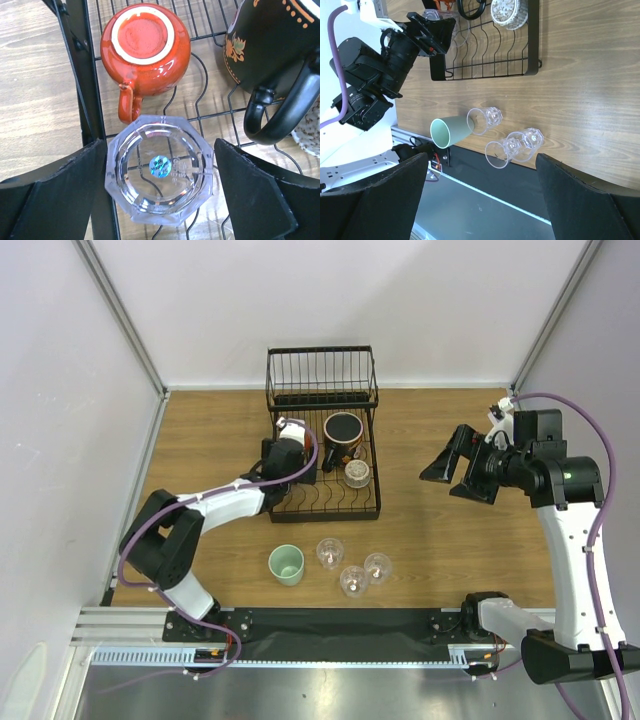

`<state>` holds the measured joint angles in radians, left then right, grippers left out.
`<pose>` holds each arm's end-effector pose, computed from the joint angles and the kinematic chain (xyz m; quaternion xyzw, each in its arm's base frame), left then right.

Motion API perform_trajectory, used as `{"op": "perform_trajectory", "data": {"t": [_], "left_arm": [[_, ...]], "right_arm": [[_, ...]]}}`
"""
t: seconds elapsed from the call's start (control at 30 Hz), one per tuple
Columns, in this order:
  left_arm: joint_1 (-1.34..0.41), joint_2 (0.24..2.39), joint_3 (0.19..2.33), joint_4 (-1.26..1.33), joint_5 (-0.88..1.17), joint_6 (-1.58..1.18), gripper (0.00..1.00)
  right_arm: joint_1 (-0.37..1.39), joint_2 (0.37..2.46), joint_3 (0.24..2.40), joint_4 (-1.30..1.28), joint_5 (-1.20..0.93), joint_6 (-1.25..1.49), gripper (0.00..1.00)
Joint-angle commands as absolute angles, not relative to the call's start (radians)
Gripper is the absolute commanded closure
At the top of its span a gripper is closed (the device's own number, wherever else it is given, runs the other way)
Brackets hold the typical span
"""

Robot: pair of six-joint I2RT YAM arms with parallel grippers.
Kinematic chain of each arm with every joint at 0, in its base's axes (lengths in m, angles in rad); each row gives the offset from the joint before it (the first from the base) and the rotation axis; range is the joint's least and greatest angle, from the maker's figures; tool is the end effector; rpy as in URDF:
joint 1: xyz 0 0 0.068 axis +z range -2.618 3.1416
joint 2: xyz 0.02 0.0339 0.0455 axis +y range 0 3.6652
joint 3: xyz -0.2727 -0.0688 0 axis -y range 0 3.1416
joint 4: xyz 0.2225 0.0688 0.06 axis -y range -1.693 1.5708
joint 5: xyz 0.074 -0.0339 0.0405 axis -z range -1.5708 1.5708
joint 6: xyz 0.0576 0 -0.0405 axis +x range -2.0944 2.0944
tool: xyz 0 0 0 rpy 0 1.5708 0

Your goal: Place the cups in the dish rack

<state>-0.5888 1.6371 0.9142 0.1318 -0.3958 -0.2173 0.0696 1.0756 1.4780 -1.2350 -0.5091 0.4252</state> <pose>0.3036 -0.1760 0.2125 0.0689 0.8674 -0.0213 0.4924 0.1530 0.0388 0.4038 0.0702 0.9044 0.3132 0.2810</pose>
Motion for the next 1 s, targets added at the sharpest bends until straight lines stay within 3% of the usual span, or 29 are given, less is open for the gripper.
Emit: {"op": "perform_trajectory", "data": {"t": [0.0,0.2,0.4,0.67,0.77,0.9,0.97], "left_arm": [[-0.594,1.565,0.91,0.138,-0.397,-0.23,0.04],[-0.61,1.453,0.851,0.118,-0.385,-0.282,0.0],[-0.627,1.195,0.766,0.055,-0.347,-0.357,0.0],[-0.621,0.907,0.874,-0.357,-0.368,-0.583,0.0],[-0.615,0.853,0.906,-0.431,-0.33,-0.627,0.0],[-0.603,0.841,0.957,-0.507,-0.235,-0.65,0.01],[-0.601,0.839,0.985,-0.523,-0.203,-0.65,0.04]], "right_arm": [[0.066,1.054,1.476,-1.209,-0.534,0.417,0.04],[0.067,1.052,1.463,-1.197,-0.534,0.411,0.04],[0.077,1.063,1.428,-1.192,-0.5,0.388,0.06],[0.346,1.153,1.381,-1.143,-0.328,0.431,0.08],[0.451,1.238,1.373,-1.134,-0.281,0.446,0.12],[0.538,1.333,1.344,-1.134,-0.244,0.425,0.27],[0.578,1.364,1.318,-1.112,-0.212,0.417,0.31]]}}
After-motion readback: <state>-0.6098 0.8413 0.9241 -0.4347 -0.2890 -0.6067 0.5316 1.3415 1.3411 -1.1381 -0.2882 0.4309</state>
